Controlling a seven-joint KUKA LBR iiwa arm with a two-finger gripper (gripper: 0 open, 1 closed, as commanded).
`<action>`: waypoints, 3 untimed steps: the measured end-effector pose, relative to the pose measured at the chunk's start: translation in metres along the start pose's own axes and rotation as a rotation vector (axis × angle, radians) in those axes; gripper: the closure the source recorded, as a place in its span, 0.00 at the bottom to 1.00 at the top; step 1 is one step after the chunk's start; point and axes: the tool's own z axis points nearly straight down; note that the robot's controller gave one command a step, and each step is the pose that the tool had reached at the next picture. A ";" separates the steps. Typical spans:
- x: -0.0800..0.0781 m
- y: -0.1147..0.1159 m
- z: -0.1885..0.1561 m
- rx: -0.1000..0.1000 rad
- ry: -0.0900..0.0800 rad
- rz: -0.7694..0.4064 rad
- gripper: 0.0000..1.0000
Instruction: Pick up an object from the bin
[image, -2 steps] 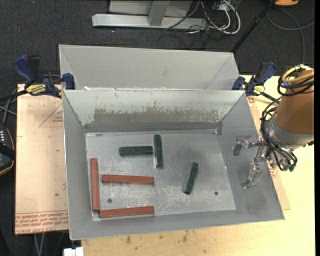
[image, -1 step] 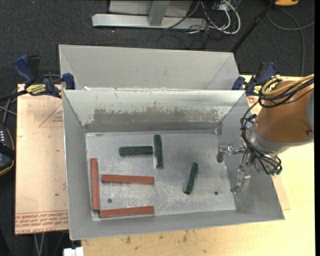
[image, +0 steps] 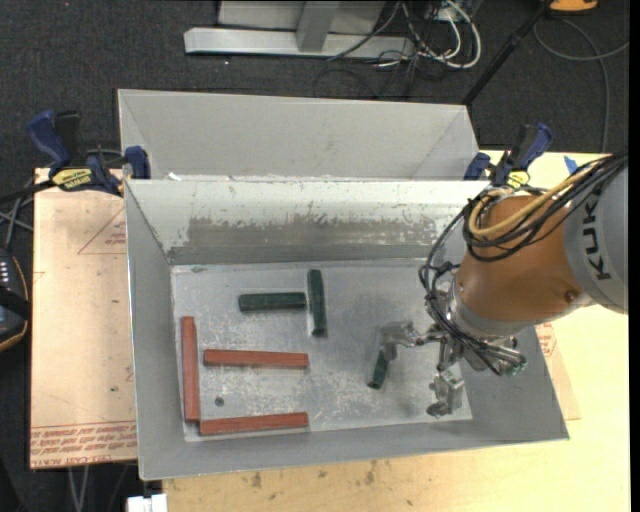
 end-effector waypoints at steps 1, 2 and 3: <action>-0.050 -0.016 -0.006 0.007 -0.007 -0.030 0.00; -0.047 -0.013 0.038 0.008 -0.005 -0.188 0.00; -0.067 -0.016 0.054 0.005 -0.002 -0.345 1.00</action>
Offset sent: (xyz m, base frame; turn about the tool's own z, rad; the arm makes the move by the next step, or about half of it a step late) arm 0.0435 0.0120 -0.0549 -0.2442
